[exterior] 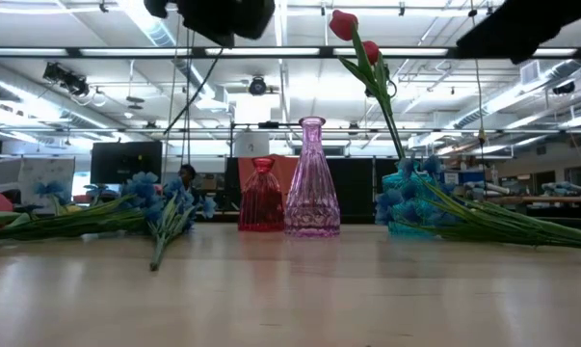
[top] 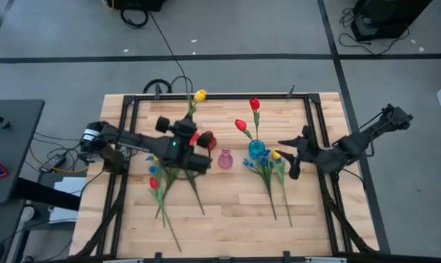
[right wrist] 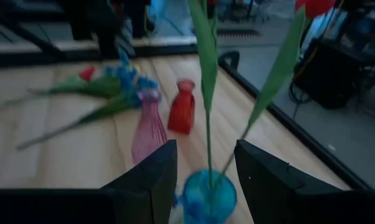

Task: Sort flowers into vase by color
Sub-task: Put the yellow tulip into the red transparent vase

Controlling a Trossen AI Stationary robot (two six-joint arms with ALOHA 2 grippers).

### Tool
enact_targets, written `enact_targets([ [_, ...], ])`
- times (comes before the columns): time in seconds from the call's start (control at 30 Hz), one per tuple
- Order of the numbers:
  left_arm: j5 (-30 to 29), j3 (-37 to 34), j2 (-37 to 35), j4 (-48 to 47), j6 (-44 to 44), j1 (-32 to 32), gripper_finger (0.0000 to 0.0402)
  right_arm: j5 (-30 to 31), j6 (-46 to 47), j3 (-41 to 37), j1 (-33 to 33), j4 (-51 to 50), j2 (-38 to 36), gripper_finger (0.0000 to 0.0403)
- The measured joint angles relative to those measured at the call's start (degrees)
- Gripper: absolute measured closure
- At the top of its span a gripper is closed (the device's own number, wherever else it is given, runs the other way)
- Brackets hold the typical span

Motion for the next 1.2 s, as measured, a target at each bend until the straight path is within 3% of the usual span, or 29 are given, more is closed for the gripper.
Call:
enact_targets([
  [0.17, 1.70, 0.00, 0.00, 16.46, 24.79, 4.84, 0.0364, 0.57, -4.12, 0.02, -2.11, 2.85, -0.11, 0.0230],
  [0.3, 6.39, 0.00, 0.00, 33.62, 49.68, 8.16, 0.0364, 1.29, -7.90, 0.02, -5.29, 6.33, -0.47, 0.0230],
  [0.4, 11.43, -0.04, -1.29, 43.72, 63.52, 9.88, 0.0365, -0.31, -8.80, 0.02, -7.34, 8.93, -1.38, 0.0230],
  [0.63, 24.91, -3.37, -8.86, 52.31, 68.13, 12.11, 0.0365, -3.15, -8.81, 0.00, -8.99, 9.05, -2.44, 0.0230],
  [0.77, 31.83, -13.23, -13.73, 65.08, 71.93, 12.14, 0.0365, -3.15, -8.58, 0.00, -9.15, 9.44, -2.58, 0.0230],
  [0.93, 39.79, -29.44, -19.13, 89.94, 77.04, 12.12, 0.0365, -3.15, -8.48, -0.02, -9.27, 11.13, -2.54, 0.0230],
  [1.07, 41.33, -38.85, -21.15, 106.27, 80.31, 12.14, 0.0365, -2.35, -8.46, -0.02, -9.37, 11.61, -2.54, 0.0230],
  [1.2, 41.38, -42.13, -22.48, 112.75, 81.32, 12.52, 0.0365, -1.03, -7.84, -0.02, -9.39, 11.88, -2.54, 0.0230],
])
